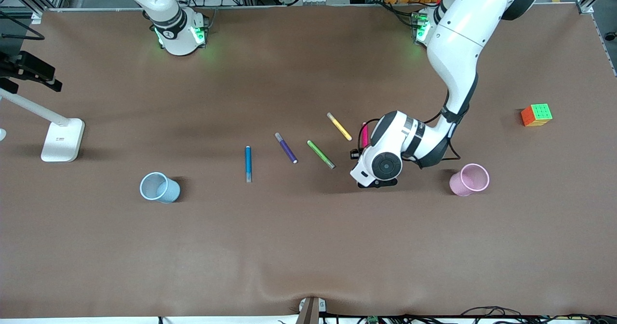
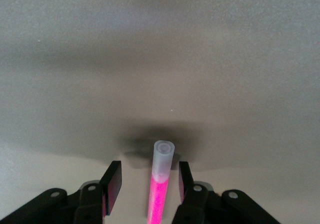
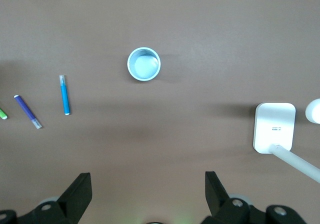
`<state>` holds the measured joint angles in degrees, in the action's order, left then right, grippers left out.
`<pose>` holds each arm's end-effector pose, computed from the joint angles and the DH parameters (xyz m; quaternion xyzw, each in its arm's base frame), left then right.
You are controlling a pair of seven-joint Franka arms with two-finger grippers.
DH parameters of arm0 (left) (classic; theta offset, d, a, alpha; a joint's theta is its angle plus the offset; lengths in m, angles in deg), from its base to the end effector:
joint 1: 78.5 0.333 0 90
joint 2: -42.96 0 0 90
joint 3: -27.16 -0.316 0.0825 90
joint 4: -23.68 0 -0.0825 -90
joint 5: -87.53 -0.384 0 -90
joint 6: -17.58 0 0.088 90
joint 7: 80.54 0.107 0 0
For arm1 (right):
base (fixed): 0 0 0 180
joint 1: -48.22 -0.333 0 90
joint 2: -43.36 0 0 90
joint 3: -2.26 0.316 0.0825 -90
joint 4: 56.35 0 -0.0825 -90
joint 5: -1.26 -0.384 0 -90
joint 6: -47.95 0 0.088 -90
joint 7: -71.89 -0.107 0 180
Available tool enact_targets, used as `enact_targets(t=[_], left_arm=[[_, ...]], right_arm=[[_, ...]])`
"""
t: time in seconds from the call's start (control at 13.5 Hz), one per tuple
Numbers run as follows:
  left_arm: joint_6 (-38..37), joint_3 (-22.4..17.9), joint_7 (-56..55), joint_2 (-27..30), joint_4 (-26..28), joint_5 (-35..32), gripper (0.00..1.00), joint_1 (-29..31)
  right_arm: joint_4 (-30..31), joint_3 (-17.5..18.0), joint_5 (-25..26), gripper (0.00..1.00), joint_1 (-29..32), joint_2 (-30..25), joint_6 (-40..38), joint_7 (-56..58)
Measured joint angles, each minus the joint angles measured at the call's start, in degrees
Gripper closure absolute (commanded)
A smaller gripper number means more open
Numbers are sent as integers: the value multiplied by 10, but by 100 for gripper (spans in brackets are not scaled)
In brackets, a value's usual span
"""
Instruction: Place pink and blue markers in matching cups
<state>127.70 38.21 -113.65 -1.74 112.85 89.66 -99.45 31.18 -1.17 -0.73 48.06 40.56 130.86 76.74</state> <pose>0.5607 -0.3376 0.1676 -0.9755 -0.0324 0.2148 0.0334 0.5257 -0.0269 0.6604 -0.9996 -0.0157 0.0146 0.0198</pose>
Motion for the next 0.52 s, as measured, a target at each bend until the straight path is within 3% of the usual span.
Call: enact_targets(t=[0.3, 0.52], left_arm=[[0, 0, 2, 0, 0, 0, 69, 0], [6, 0, 2, 0, 0, 0, 78, 0]], right_arm=[[0, 1, 0, 0, -9, 2, 1, 0], [1, 2, -1, 0, -40, 13, 5, 1]])
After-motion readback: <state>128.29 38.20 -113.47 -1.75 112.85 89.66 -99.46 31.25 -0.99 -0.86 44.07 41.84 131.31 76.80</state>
